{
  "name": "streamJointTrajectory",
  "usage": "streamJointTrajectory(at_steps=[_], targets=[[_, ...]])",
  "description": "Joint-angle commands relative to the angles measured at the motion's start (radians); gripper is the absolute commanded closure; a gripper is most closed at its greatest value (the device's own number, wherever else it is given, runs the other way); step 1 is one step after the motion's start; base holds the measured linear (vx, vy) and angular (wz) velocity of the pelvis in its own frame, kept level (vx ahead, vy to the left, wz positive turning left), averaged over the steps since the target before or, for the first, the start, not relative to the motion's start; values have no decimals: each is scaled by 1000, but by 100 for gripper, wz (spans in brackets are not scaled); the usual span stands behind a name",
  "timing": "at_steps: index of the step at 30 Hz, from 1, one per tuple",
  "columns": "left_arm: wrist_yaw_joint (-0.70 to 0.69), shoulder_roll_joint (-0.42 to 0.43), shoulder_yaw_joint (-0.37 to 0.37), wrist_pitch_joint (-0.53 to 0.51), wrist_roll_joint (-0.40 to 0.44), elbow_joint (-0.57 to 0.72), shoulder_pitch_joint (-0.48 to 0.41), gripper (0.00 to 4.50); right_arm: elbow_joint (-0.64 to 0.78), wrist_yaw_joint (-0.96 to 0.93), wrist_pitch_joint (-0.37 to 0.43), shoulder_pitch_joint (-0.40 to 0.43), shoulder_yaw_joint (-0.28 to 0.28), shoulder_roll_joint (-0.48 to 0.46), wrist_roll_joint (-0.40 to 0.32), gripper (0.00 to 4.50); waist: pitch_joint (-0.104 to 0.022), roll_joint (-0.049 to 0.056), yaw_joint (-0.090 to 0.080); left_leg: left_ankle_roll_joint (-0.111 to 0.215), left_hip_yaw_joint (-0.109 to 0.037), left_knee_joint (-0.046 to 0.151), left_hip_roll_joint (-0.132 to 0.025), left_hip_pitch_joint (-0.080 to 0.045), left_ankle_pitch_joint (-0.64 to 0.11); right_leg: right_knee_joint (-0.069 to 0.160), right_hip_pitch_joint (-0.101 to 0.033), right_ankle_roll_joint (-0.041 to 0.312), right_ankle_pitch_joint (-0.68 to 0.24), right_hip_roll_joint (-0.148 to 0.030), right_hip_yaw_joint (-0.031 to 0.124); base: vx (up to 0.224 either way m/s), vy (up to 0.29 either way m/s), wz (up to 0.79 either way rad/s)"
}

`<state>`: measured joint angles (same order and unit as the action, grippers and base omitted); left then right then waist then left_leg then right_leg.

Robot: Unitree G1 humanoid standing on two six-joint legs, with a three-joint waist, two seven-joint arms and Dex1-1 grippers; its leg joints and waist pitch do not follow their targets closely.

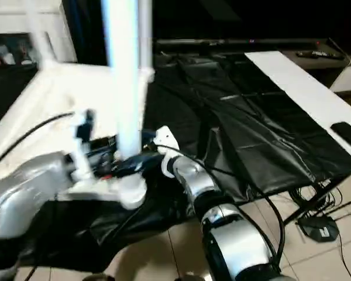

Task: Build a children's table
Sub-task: Rotate table base

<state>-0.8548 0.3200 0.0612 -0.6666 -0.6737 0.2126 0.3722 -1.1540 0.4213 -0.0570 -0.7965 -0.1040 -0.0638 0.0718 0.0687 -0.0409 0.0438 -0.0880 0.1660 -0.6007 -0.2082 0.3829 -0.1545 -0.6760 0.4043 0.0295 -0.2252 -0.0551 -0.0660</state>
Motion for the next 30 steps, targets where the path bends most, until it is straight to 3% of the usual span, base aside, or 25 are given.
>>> streamJointTrajectory(at_steps=[1, 2, 3, 4, 6, 7, 9, 11, 13, 14, 15, 17, 19, 22, 23, 24, 25, 26, 27, 28, 30], targets=[[26, -18, 35, 38, 49, -38, 38, 6, 1, 30, -29, -24, -7, -28, -7, 132, -69, 33, 7, -43, -5, 69, -19, -15, -298, 103, -51, 179, -143, -68, 58, 0, 0, 0], [48, -21, 43, 64, 87, -67, 52, 6, -1, 14, -33, -26, -3, -27, -5, 132, -70, 32, 8, -42, -5, 68, -18, -14, -294, 101, -53, 182, -137, -68, 58, 0, 0, 0], [71, -23, 48, 96, 126, -99, 64, 6, -5, -4, -34, -29, 4, -24, -6, 132, -70, 42, 10, -41, -7, 69, -18, -13, -291, 100, -54, 180, -138, -69, 58, 0, 0, 0], [98, -10, 54, 124, 175, -145, 78, 6, -5, -26, -36, -31, 20, -12, -14, 132, -69, 37, 9, -38, -6, 68, -17, -13, -291, 105, -53, 176, -146, -70, 58, 0, 0, 0], [114, 15, 65, 154, 225, -188, 83, 6, 1, -26, -38, -27, 38, 10, -28, 132, -71, 38, 12, -38, -7, 68, -19, -14, -287, 102, -55, 178, -152, -72, 57, 0, 0, 0], [117, 24, 72, 176, 251, -207, 83, 6, 7, -22, -39, -22, 48, 23, -35, 132, -70, 44, 12, -36, -7, 67, -17, -14, -291, 103, -54, 177, -157, -71, 58, 0, 0, 0], [119, 26, 77, 192, 267, -217, 81, 6, 12, -17, -40, -18, 54, 34, -39, 132, -70, 41, 12, -30, -6, 67, -18, -14, -296, 106, -53, 178, -171, -72, 57, 0, 0, 0], [130, 18, 75, 203, 276, -229, 78, 6, 26, 0, -44, -6, 59, 55, -44, 132, -70, 45, 15, -27, -5, 66, -18, -15, -294, 106, -53, 183, -181, -73, 57, 0, 0, 0], [160, 4, 69, 215, 291, -251, 75, 6, 50, 20, -52, 14, 66, 85, -49, 132, -69, 58, 22, -28, -6, 65, -17, -16, -296, 107, -51, 187, -187, -72, 57, 0, 0, 0], [188, -5, 68, 250, 320, -284, 78, 6, 70, 28, -55, 29, 75, 104, -56, 132, -65, 53, 22, -22, -3, 66, -16, -14, -307, 116, -52, 177, -199, -69, 56, 0, 0, 0], [230, -27, 60, 300, 353, -338, 83, 6, 99, 39, -59, 50, 89, 124, -66, 132, -67, 58, 24, -24, -5, 64, -16, -16, -312, 114, -52, 175, -209, -70, 56, 0, 0, 0], [256, -47, 48, 331, 363, -369, 83, 6, 122, 47, -62, 69, 95, 137, -70, 132, -67, 54, 25, -15, -4, 64, -13, -16, -316, 120, -53, 161, -237, -68, 55, 0, 0, 0], [284, -71, 40, 388, 375, -397, 78, 6, 160, 54, -65, 99, 101, 155, -77, 132, -69, 59, 25, -11, -6, 66, -14, -14, -315, 125, -55, 147, -267, -70, 51, 0, 0, 0], [319, -91, 39, 417, 395, -415, 74, 6, 203, 63, -60, 130, 109, 171, -93, 132, -74, 63, 22, 0, -7, 66, -14, -8, -286, 126, -56, 161, -240, -71, 48, 0, 0, 0], [324, -101, 48, 440, 408, -419, 65, 6, 253, 72, -52, 160, 113, 181, -101, 132, -74, 74, 20, 4, -8, 64, -12, -7, -294, 126, -55, 164, -254, -72, 47, 0, 0, 0], [316, -115, 42, 450, 392, -404, 49, 6, 309, 75, -38, 190, 116, 186, -108, 132, -71, 70, 20, 7, -7, 66, -14, -8, -300, 133, -54, 158, -262, -71, 47, 0, 0, 0], [313, -121, 39, 453, 385, -397, 43, 6, 328, 75, -32, 200, 117, 187, -110, 132, -72, 82, 19, 10, -6, 66, -15, -13, -312, 136, -51, 156, -255, -69, 48, 0, 0, 0], [309, -126, 36, 456, 378, -391, 36, 6, 350, 76, -26, 212, 118, 188, -113, 132, -72, 74, 17, 13, -7, 67, -15, -10, -307, 135, -54, 158, -247, -67, 47, 0, 0, 0], [298, -138, 21, 465, 353, -368, 5, 6, 422, 77, -5, 252, 116, 192, -119, 132, -76, 93, 18, 17, -7, 66, -15, -11, -293, 132, -55, 165, -219, -66, 46, 0, 0, 0], [298, -138, 21, 465, 353, -368, 5, 6, 422, 77, -5, 252, 116, 192, -119, 132, -79, 85, 17, 26, -7, 65, -16, -6, -266, 128, -59, 175, -183, -67, 46, 0, 0, 0], [240, -106, -5, 462, 298, -292, -117, 6, 573, 71, 32, 339, 116, 208, -133, 132, -80, 98, 18, 34, -7, 63, -14, -4, -240, 125, -58, 183, -150, -66, 46, 0, 0, 0]])
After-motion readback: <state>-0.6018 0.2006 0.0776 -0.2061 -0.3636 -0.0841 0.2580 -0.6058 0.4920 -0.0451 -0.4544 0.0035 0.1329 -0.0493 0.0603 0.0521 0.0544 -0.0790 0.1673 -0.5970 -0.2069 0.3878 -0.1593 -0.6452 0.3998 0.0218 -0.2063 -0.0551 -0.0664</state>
